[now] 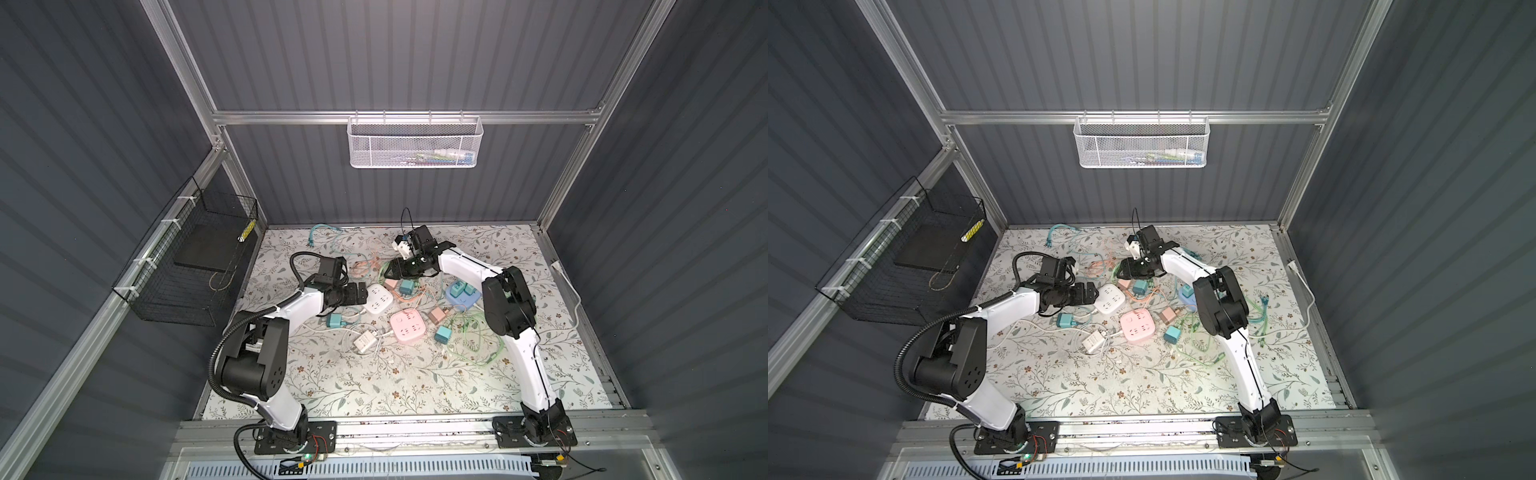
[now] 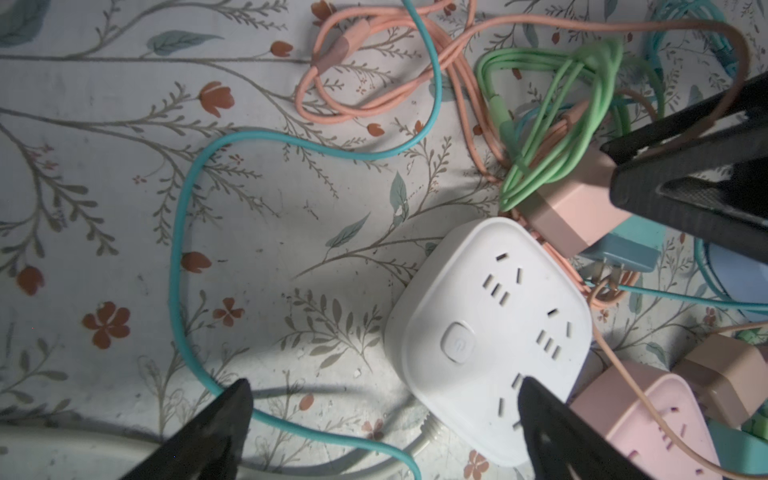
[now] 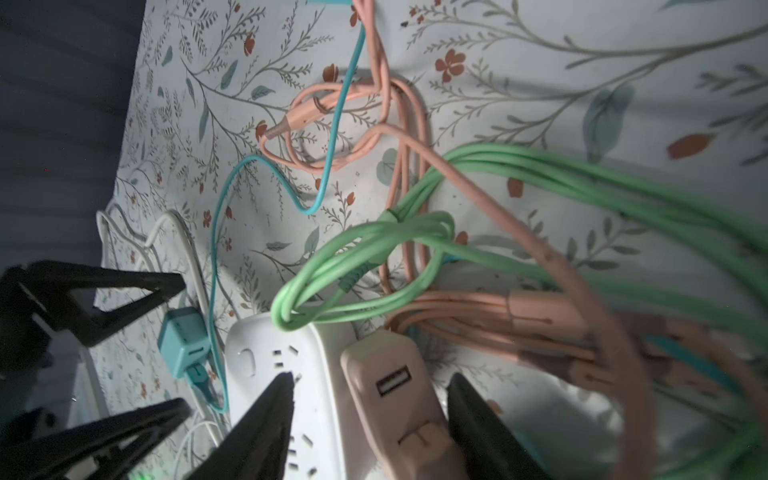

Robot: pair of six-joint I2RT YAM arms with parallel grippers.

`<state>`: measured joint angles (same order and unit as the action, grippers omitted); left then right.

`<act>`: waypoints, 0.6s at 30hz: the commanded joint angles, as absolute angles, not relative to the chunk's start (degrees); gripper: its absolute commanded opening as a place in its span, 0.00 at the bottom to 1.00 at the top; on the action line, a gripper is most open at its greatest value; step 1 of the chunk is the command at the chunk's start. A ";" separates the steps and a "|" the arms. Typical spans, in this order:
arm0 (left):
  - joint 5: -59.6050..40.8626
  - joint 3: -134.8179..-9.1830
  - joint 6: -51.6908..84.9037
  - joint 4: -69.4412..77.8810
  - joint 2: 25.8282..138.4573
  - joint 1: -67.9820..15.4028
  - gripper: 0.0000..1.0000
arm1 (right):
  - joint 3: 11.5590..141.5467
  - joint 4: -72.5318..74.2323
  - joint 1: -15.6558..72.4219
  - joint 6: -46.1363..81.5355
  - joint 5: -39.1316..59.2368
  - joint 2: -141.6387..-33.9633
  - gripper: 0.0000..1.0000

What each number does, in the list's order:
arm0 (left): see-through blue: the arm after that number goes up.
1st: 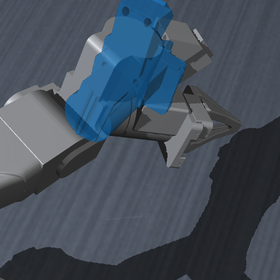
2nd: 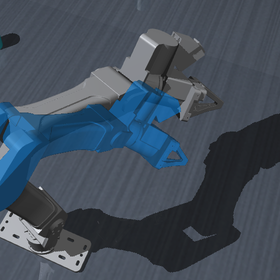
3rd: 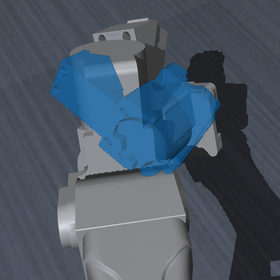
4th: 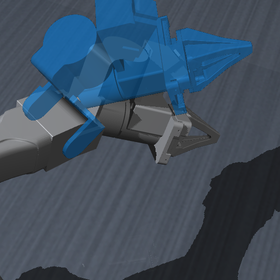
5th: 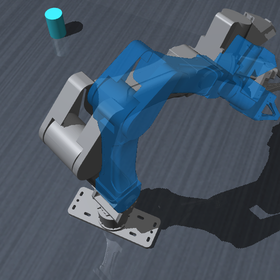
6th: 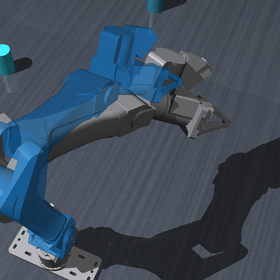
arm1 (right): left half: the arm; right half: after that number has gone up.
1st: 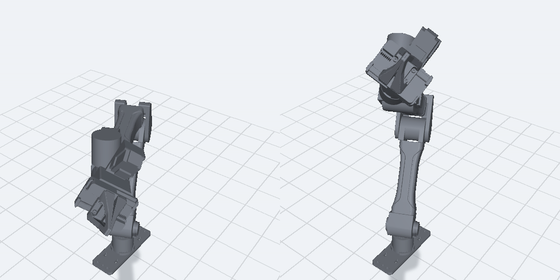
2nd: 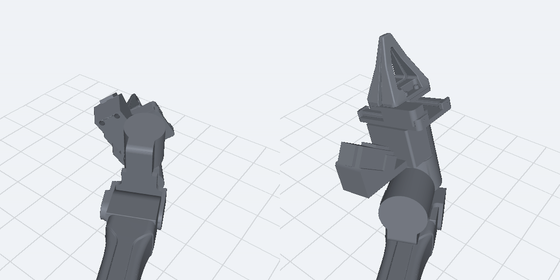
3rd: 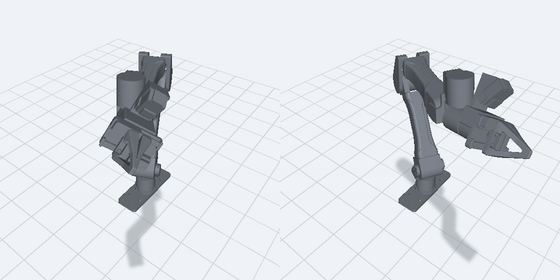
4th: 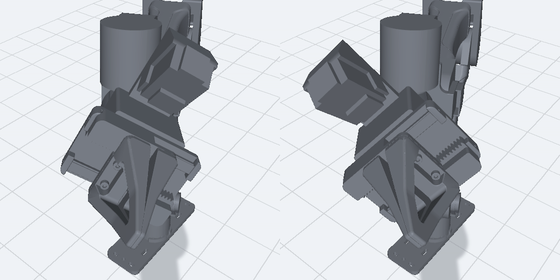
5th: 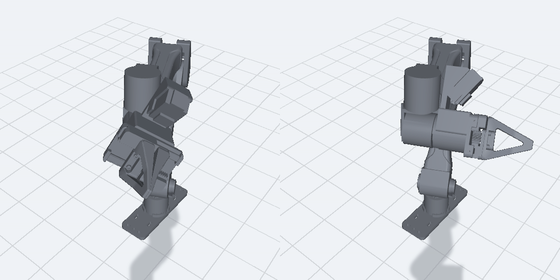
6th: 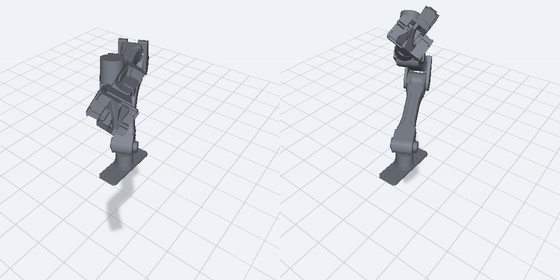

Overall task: Pull the plug off the socket
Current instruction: 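Carry the pink charger aside, lower it onto the table and open the right gripper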

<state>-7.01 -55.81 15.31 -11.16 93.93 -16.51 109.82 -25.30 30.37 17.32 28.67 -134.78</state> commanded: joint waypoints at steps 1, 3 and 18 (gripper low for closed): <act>-4.79 -56.98 15.41 -12.22 91.73 -17.85 1.00 | 110.86 -26.79 30.09 16.20 28.06 -133.13 0.65; -3.28 -57.12 15.30 -12.22 91.09 -18.72 1.00 | 109.74 -26.59 30.15 15.83 26.88 -131.37 0.67; 5.37 -60.80 13.83 -11.73 89.15 -26.07 1.00 | 96.28 -19.78 30.02 12.58 17.01 -112.81 0.99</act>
<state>3.46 -59.13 15.03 -11.88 91.53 -25.39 99.55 -22.83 30.13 14.44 20.80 -115.98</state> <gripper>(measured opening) 0.997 0.992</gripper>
